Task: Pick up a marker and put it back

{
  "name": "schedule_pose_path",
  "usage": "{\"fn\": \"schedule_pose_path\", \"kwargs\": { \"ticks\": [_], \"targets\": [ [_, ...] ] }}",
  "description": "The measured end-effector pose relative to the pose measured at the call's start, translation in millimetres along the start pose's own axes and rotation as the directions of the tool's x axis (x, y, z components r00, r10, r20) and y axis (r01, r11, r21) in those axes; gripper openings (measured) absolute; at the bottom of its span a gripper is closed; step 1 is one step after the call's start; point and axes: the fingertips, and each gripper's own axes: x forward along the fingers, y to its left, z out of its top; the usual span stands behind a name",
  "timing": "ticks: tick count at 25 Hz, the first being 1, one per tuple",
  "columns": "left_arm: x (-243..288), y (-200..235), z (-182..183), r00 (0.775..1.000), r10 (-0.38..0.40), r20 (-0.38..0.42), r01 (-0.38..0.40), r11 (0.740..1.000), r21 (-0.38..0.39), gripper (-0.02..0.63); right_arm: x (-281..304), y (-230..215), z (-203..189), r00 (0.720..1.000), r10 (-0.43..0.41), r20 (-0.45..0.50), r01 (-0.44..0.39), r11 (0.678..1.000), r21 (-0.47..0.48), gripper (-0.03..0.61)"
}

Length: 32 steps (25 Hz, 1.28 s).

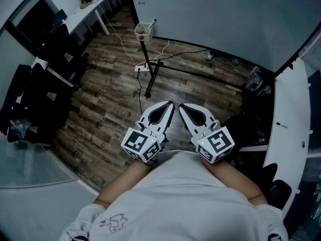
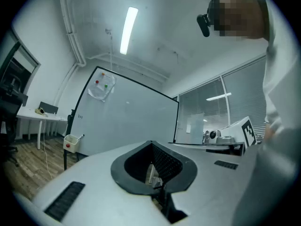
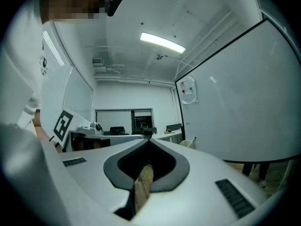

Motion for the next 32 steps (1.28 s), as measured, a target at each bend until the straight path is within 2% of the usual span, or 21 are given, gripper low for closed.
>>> {"fn": "schedule_pose_path", "kwargs": {
  "ticks": [8, 12, 17, 27, 32],
  "targets": [
    [-2.4, 18.5, -5.3, 1.0, 0.0, -0.024, -0.001, 1.0, -0.023, 0.005, 14.0, -2.0, 2.6, 0.999, 0.011, 0.053, -0.012, 1.0, 0.028, 0.012],
    [-7.9, 40.0, -5.2, 1.0, 0.002, -0.017, -0.003, 1.0, -0.028, 0.005, 38.7, 1.7, 2.4, 0.998, 0.023, 0.053, -0.025, 0.999, 0.035, 0.012],
    [-23.7, 95.3, 7.4, 0.999, 0.039, 0.004, -0.039, 0.999, -0.033, 0.005, 89.8, 10.1, 0.6, 0.998, 0.038, 0.051, -0.04, 0.998, 0.043, 0.012],
    [-53.1, 225.7, 53.4, 0.999, 0.037, -0.011, -0.037, 0.999, 0.012, 0.005, 230.9, 35.5, 16.4, 0.994, 0.044, 0.1, -0.051, 0.997, 0.064, 0.012],
    [-72.3, 271.7, 53.9, 0.999, 0.033, -0.039, -0.033, 0.999, 0.0, 0.005, 279.3, 51.8, 11.0, 0.995, 0.041, 0.093, -0.048, 0.996, 0.081, 0.012]
  ]
}}
